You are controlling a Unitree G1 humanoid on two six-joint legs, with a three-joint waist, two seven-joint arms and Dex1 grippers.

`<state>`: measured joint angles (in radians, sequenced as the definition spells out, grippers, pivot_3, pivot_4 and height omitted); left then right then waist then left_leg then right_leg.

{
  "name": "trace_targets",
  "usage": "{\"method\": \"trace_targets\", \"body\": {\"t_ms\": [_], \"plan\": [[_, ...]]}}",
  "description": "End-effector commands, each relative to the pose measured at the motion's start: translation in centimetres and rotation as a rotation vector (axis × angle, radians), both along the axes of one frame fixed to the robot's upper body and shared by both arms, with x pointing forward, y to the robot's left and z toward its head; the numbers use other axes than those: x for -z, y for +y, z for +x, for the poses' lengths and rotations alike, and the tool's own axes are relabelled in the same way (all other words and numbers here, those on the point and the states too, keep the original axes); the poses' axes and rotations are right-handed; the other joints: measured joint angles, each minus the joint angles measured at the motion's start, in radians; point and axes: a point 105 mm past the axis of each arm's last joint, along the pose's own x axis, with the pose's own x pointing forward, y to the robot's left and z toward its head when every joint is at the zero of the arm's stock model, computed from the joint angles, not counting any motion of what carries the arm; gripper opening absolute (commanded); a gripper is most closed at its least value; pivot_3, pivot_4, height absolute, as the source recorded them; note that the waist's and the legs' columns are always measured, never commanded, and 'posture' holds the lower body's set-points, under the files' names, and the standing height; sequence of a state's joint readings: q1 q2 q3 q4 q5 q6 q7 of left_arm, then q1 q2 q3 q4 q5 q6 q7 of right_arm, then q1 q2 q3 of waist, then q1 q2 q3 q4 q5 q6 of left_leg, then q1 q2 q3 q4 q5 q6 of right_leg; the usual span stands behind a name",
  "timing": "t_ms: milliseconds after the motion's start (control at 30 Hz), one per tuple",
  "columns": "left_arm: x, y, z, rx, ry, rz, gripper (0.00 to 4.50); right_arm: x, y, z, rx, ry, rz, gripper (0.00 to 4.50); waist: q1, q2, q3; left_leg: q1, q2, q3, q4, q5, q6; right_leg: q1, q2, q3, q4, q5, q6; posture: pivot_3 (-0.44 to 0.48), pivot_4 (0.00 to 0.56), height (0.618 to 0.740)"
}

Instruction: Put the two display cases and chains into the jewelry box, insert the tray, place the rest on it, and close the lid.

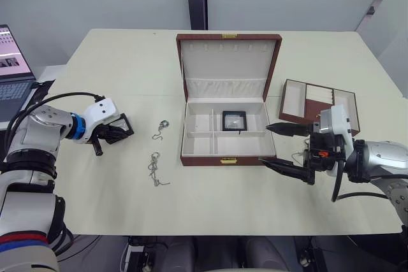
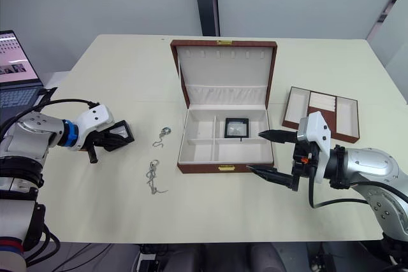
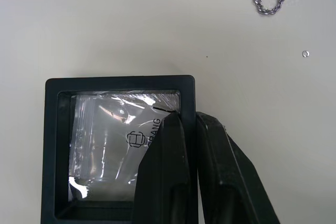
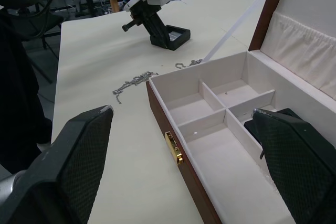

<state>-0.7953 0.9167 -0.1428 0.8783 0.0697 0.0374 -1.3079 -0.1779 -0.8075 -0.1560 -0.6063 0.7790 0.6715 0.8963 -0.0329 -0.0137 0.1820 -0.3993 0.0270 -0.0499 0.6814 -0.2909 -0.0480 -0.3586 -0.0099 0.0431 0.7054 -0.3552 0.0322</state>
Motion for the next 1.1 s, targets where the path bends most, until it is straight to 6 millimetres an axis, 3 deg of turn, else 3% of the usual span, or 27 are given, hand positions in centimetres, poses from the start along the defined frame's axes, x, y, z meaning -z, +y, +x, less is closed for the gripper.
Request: {"method": "trace_targets", "body": {"t_ms": [33, 300, 467, 633, 733, 867, 1100], "plan": [[-2.3, 0.0, -0.3, 0.018, -0.047, -0.024, 0.03, -0.8, -0.1, -0.3, -0.021, -0.047, -0.005, 4.5, 0.0, 0.0, 0.0, 0.0, 0.0, 0.0, 0.0, 0.0, 0.0, 0.0, 0.0, 0.0, 0.0, 0.0, 0.0, 0.0, 0.15, 0.74], [-5.3, -2.2, -1.8, 0.132, -0.039, 0.0, 0.03, -1.4, -0.6, -0.3, -0.003, -0.059, -0.001, 4.5, 0.001, 0.0, 0.0, 0.0, 0.0, 0.0, 0.0, 0.0, 0.0, 0.0, 0.0, 0.0, 0.0, 0.0, 0.0, 0.0, 0.15, 0.74], [-9.9, -9.2, -3.7, 0.36, -0.052, -0.101, 0.03, -1.1, -1.8, -0.7, 0.061, -0.052, -0.024, 4.5, 0.007, -0.001, 0.001, -0.001, 0.0, -0.001, 0.0, 0.0, 0.0, 0.0, 0.0, 0.0, 0.0, 0.0, 0.0, 0.0, 0.15, 0.74], [-11.7, -14.4, -5.1, 0.538, -0.037, -0.17, 0.03, -1.0, -2.6, -1.1, 0.134, -0.065, -0.035, 4.5, 0.005, -0.001, 0.001, -0.001, -0.001, 0.0, 0.0, 0.0, 0.0, 0.001, 0.0, 0.001, -0.002, 0.0, 0.0, 0.0, 0.15, 0.74], [-12.0, -16.6, -5.5, 0.621, -0.02, -0.195, 0.03, -0.9, -2.9, -1.4, 0.175, -0.072, -0.04, 4.5, -0.002, -0.001, 0.001, 0.0, 0.0, 0.0, 0.0, 0.0, 0.0, 0.002, 0.002, 0.002, -0.001, 0.0, 0.0, 0.0, 0.15, 0.74], [-10.9, -19.2, -5.3, 0.698, 0.015, -0.211, 0.03, -0.8, -3.4, -2.0, 0.239, -0.085, -0.042, 4.5, 0.002, -0.001, 0.001, 0.0, 0.001, 0.0, 0.0, 0.0, 0.0, 0.002, 0.003, 0.002, -0.001, 0.0, 0.0, 0.0, 0.15, 0.74], [-9.0, -22.2, -4.2, 0.75, 0.067, -0.281, 0.03, -0.6, -3.6, -2.9, 0.317, -0.09, -0.031, 4.5, 0.001, -0.001, 0.001, 0.0, 0.0, 0.0, 0.001, 0.0, 0.0, 0.002, 0.003, 0.003, -0.002, 0.0, 0.0, 0.0, 0.15, 0.74]]}}
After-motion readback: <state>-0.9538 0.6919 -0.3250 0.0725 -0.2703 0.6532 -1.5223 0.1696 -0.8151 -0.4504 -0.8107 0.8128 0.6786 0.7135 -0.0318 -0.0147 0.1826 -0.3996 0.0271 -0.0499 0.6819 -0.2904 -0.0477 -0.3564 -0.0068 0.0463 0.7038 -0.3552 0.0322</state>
